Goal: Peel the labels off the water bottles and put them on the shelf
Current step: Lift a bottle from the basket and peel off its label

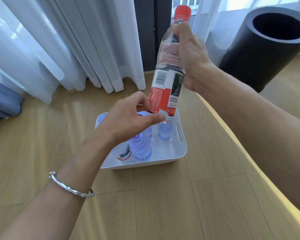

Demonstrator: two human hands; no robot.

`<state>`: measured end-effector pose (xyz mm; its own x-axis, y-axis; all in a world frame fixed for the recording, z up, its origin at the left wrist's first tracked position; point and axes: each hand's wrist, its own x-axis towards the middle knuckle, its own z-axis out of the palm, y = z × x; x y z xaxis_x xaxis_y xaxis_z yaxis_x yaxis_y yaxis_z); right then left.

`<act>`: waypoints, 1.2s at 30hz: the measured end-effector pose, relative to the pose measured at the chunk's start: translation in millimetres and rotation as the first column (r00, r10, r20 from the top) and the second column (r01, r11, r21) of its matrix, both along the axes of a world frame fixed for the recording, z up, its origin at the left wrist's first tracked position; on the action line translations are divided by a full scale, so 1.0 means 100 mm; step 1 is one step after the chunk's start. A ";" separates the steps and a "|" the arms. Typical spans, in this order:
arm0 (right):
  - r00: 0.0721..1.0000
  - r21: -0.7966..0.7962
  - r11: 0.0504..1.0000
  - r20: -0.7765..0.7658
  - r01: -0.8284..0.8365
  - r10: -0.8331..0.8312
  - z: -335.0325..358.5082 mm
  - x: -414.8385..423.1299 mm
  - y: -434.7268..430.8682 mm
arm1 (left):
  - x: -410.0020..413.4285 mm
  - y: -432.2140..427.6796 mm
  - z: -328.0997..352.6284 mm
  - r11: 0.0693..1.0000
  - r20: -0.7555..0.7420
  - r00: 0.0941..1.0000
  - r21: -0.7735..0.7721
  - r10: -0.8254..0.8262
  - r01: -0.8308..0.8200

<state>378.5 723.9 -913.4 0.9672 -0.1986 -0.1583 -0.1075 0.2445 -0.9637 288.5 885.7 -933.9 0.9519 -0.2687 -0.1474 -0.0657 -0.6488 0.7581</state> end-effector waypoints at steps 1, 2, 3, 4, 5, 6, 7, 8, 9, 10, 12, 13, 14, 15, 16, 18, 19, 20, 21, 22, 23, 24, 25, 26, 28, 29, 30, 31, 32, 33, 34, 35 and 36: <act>1.000 -0.030 1.000 -0.003 0.003 -0.003 -0.01 0.01 0.00 | 0.00 0.00 0.01 0.999 -0.009 1.000 0.044 -0.014 0.014; 1.000 -0.051 0.999 -0.005 0.002 -0.003 -0.02 0.01 0.00 | 0.00 -0.01 0.02 0.997 -0.011 1.000 0.076 -0.019 0.019; 1.000 -0.053 0.999 -0.006 -0.002 0.002 -0.03 0.01 0.00 | 0.00 -0.01 0.01 0.995 -0.012 1.000 0.101 -0.020 0.021; 1.000 -0.051 0.999 -0.006 -0.010 0.010 -0.05 0.01 0.00 | -0.01 -0.03 0.01 0.992 -0.016 0.999 0.126 -0.028 0.030; 1.000 -0.057 0.998 -0.006 -0.014 0.014 -0.06 0.01 0.00 | -0.01 -0.04 0.01 0.987 -0.019 0.999 0.154 -0.042 0.045; 1.000 -0.067 0.998 -0.009 -0.015 0.015 -0.08 0.01 0.01 | -0.01 -0.04 0.01 0.983 -0.019 0.998 0.173 -0.057 0.059; 1.000 -0.069 0.998 -0.010 -0.014 0.013 -0.09 0.02 0.01 | -0.01 -0.04 0.00 0.982 -0.014 0.998 0.178 -0.067 0.069; 1.000 -0.065 0.998 -0.011 -0.014 0.014 -0.10 0.02 0.01 | -0.01 -0.03 0.00 0.982 -0.009 0.997 0.173 -0.075 0.075; 1.000 -0.065 0.998 -0.012 -0.013 0.012 -0.11 0.02 0.01 | -0.01 -0.02 -0.01 0.983 0.001 0.997 0.162 -0.083 0.082; 1.000 -0.076 0.997 -0.014 -0.011 0.010 -0.11 0.03 0.01 | -0.01 -0.02 -0.02 0.983 0.021 0.996 0.159 -0.092 0.087; 1.000 -0.092 0.996 -0.012 -0.013 0.012 -0.11 0.04 0.01 | -0.02 -0.02 -0.03 0.976 0.085 0.989 0.189 -0.122 0.104; 1.000 -0.087 0.996 -0.008 -0.014 0.013 -0.11 0.05 0.01 | -0.03 -0.03 -0.04 0.969 0.126 0.981 0.221 -0.145 0.115; 1.000 -0.081 0.997 -0.008 -0.015 0.014 -0.12 0.06 0.01 | -0.03 -0.04 -0.05 0.959 0.174 0.969 0.254 -0.174 0.126; 1.000 -0.073 0.997 -0.012 -0.014 0.013 -0.12 0.06 0.01 | -0.03 -0.04 -0.07 0.949 0.224 0.953 0.285 -0.205 0.137; 1.000 -0.064 0.998 -0.018 -0.012 0.010 -0.13 0.06 0.01 | -0.03 -0.04 -0.09 0.940 0.269 0.934 0.306 -0.234 0.147; 1.000 -0.053 0.999 -0.021 -0.006 0.004 -0.14 0.06 -0.01 | -0.03 -0.04 -0.12 0.937 0.336 0.901 0.305 -0.275 0.172; 1.000 -0.048 0.999 -0.022 -0.003 0.002 -0.14 0.06 -0.01 | -0.03 -0.04 -0.14 0.936 0.360 0.887 0.302 -0.288 0.182; 1.000 -0.042 0.999 -0.023 -0.002 0.001 -0.14 0.06 -0.01 | -0.04 -0.05 -0.15 0.935 0.376 0.878 0.301 -0.295 0.186; 1.000 -0.039 0.999 -0.024 -0.003 0.002 -0.14 0.06 -0.02 | -0.04 -0.04 -0.17 0.939 0.394 0.873 0.293 -0.289 0.178; 1.000 -0.042 0.999 -0.025 -0.007 0.006 -0.14 0.06 -0.02 | -0.05 -0.04 -0.18 0.949 0.408 0.876 0.278 -0.258 0.150; 0.999 -0.046 0.999 -0.029 -0.015 0.014 -0.14 0.05 -0.01 | -0.05 -0.03 -0.20 0.962 0.420 0.884 0.251 -0.206 0.105; 0.999 -0.051 0.998 -0.035 -0.027 0.025 -0.14 0.03 0.00 | -0.04 -0.03 -0.20 0.975 0.430 0.891 0.216 -0.147 0.056; 0.998 -0.055 0.998 -0.042 -0.038 0.036 -0.15 0.02 0.01 | -0.02 -0.02 -0.22 0.982 0.445 0.890 0.186 -0.106 0.024; 0.998 -0.061 0.997 -0.047 -0.047 0.044 -0.16 0.01 0.02 | -0.01 0.00 -0.23 0.986 0.449 0.890 0.166 -0.080 0.005; 0.997 -0.068 0.996 -0.050 -0.057 0.053 -0.18 0.01 0.04 | 0.02 0.04 -0.21 0.989 0.381 0.923 0.151 -0.056 -0.002; 0.997 -0.070 0.996 -0.050 -0.056 0.053 -0.18 0.01 0.04 | 0.03 0.06 -0.20 0.990 0.302 0.951 0.141 -0.065 0.023; 0.998 -0.071 0.996 -0.051 -0.051 0.048 -0.19 0.01 0.05 | 0.03 0.07 -0.18 0.990 0.205 0.975 0.129 -0.081 0.055; 0.998 -0.073 0.996 -0.053 -0.046 0.042 -0.19 0.01 0.04 | 0.02 0.07 -0.18 0.989 0.121 0.988 0.125 -0.096 0.081; 0.998 -0.076 0.996 -0.050 -0.043 0.039 -0.19 0.01 0.04 | 0.01 0.07 -0.18 0.986 0.077 0.991 0.136 -0.111 0.100; 0.998 -0.084 0.996 -0.045 -0.043 0.039 -0.19 0.01 0.04 | 0.00 0.06 -0.19 0.981 0.066 0.990 0.160 -0.123 0.111; 0.998 -0.097 0.994 -0.041 -0.044 0.040 -0.19 0.01 0.05 | -0.01 0.05 -0.18 0.975 0.077 0.988 0.188 -0.137 0.121; 0.998 -0.110 0.993 -0.041 -0.043 0.039 -0.20 0.01 0.05 | -0.01 0.04 -0.17 0.967 0.092 0.984 0.217 -0.155 0.132; 0.998 -0.118 0.992 -0.043 -0.042 0.038 -0.21 0.01 0.06 | 0.00 0.04 -0.16 0.959 0.108 0.978 0.241 -0.177 0.147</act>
